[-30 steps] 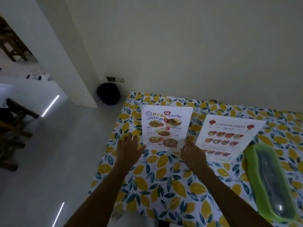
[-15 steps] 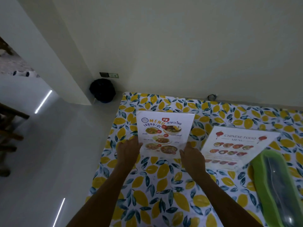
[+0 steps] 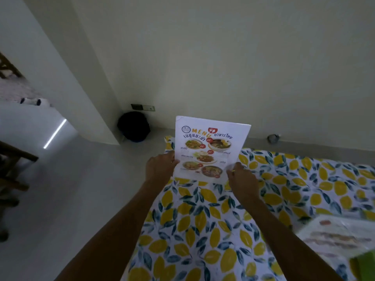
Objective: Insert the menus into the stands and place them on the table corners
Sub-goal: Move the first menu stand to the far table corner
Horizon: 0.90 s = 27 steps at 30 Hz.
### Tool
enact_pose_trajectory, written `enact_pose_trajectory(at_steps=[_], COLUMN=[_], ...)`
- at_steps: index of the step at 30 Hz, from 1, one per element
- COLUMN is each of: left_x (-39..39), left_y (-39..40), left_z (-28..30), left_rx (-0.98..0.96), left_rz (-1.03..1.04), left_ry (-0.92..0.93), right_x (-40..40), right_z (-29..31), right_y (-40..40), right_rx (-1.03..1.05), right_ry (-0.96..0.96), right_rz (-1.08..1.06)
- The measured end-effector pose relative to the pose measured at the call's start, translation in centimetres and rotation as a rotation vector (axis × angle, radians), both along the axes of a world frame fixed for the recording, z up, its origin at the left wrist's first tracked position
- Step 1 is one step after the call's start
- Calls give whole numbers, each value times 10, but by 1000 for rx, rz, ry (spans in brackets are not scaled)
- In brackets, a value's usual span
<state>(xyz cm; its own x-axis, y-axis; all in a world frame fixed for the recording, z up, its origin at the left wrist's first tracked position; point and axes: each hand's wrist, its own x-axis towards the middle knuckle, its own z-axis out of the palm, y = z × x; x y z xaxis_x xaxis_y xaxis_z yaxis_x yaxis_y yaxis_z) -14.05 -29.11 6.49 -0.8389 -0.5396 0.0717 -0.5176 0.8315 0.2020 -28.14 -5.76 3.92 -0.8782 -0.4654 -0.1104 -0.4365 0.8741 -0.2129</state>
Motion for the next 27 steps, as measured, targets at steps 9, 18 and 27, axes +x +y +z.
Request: enact_pose_trajectory(at_steps=[9, 18, 27], left_x=[-62, -84, -87], left_y=[-81, -107, -118], left_z=[-28, -51, -61], left_rx=[-4, -20, 11], left_rz=[26, 27, 94], left_ry=[41, -35, -1], right_x=[-59, -89, -95], right_z=[-16, -42, -58], right_y=[-76, -104, -107], right_rx=[-26, -36, -136], right_ry=[20, 18, 43], right_rz=[4, 25, 100])
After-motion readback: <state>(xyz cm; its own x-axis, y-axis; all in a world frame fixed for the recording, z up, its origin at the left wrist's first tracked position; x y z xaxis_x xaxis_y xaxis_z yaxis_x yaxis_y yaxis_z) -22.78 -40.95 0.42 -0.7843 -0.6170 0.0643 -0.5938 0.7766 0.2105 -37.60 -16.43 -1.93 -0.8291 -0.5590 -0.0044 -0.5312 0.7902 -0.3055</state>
